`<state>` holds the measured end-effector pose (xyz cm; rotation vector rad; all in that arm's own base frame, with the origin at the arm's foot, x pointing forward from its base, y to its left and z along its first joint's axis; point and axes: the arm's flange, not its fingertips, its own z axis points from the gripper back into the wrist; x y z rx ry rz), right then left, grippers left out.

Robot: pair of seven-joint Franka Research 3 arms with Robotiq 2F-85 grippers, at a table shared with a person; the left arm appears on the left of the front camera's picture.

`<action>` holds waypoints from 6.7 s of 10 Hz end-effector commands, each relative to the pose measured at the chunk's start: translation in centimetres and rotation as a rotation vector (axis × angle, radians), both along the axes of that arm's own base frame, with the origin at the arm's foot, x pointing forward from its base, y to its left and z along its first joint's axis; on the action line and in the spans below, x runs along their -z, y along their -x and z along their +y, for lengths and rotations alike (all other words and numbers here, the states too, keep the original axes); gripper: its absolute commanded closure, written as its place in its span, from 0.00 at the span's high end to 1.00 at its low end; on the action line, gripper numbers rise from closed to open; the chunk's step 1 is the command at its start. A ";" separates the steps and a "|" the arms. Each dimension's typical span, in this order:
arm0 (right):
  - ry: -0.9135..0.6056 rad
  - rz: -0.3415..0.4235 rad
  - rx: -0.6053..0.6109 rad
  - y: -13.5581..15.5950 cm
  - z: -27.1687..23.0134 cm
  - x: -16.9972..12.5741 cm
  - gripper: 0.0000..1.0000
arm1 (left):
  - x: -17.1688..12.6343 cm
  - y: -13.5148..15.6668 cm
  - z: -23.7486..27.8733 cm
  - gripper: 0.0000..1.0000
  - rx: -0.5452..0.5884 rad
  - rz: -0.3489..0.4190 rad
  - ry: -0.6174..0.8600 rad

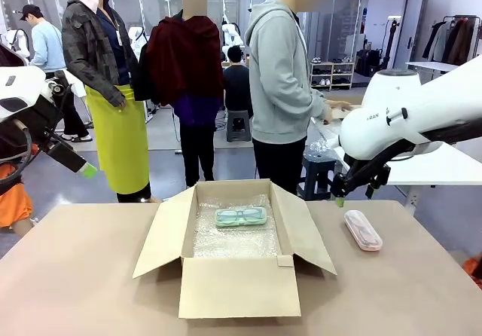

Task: Pack the glasses set securely to prepare it for shipping.
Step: Put the Glasses case from the right side of the table into the Package Box.

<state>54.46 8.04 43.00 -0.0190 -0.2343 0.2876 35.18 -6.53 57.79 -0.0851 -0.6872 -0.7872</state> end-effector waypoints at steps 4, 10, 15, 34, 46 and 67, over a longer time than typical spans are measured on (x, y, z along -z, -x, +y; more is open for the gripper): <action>-0.041 0.095 0.191 -3.0 -3.3 3.3 1.00 | 0.0 0.1 0.2 1.00 0.005 -0.008 -0.006; -0.061 0.132 0.276 -5.0 -4.8 8.1 1.00 | 0.0 0.1 0.2 1.00 0.005 -0.008 -0.006; -0.074 0.115 0.315 -6.6 -5.1 11.1 1.00 | 0.0 0.1 0.2 1.00 0.005 -0.008 -0.006; -0.066 0.032 0.093 -3.6 -3.0 2.3 0.51 | 0.0 0.1 0.2 1.00 0.005 -0.008 -0.006; 0.218 0.003 -1.226 -2.4 23.6 -5.9 0.51 | 0.0 0.1 0.2 1.00 0.005 -0.008 -0.006; 0.074 0.167 -1.216 -2.8 29.3 7.6 1.00 | 0.0 0.1 0.2 1.00 0.005 -0.008 -0.006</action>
